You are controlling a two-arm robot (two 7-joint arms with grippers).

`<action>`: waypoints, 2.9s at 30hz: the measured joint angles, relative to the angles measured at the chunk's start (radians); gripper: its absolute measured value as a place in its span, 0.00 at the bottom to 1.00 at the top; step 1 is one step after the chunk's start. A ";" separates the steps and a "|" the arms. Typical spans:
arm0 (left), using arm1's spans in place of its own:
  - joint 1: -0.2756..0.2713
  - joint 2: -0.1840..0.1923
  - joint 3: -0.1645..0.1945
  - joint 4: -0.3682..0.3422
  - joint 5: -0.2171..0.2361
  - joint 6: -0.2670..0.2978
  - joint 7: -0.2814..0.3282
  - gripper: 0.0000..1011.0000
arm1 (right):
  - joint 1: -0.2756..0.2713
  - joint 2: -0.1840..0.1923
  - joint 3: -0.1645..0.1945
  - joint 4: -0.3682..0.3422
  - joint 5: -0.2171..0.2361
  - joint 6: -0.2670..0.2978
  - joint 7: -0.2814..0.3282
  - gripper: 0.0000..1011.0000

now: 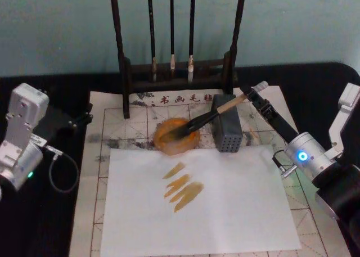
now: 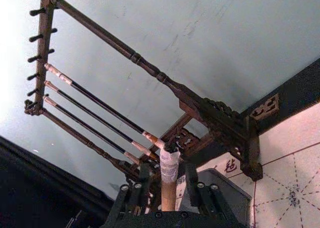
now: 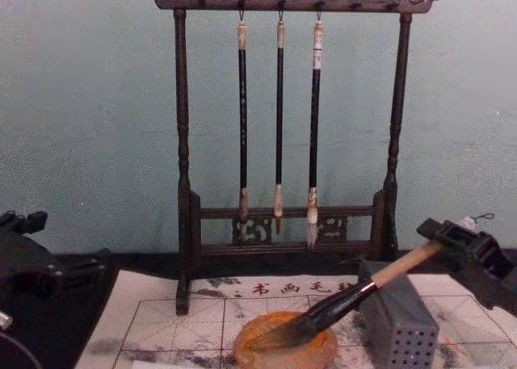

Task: Pick up the brush from the inkstone, write on the paper, then place the brush back to its original position.

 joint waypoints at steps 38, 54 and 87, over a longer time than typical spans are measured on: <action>0.000 0.000 0.000 0.000 0.000 0.000 0.000 0.99 | -0.003 0.006 0.004 -0.009 0.052 0.009 0.025 0.17; 0.000 0.000 0.000 0.000 0.000 0.000 0.000 0.99 | -0.020 0.058 -0.033 -0.099 0.079 0.001 0.056 0.17; 0.000 0.000 0.000 0.000 0.000 0.000 0.000 0.99 | -0.024 0.205 -0.148 -0.264 -0.085 -0.049 0.100 0.17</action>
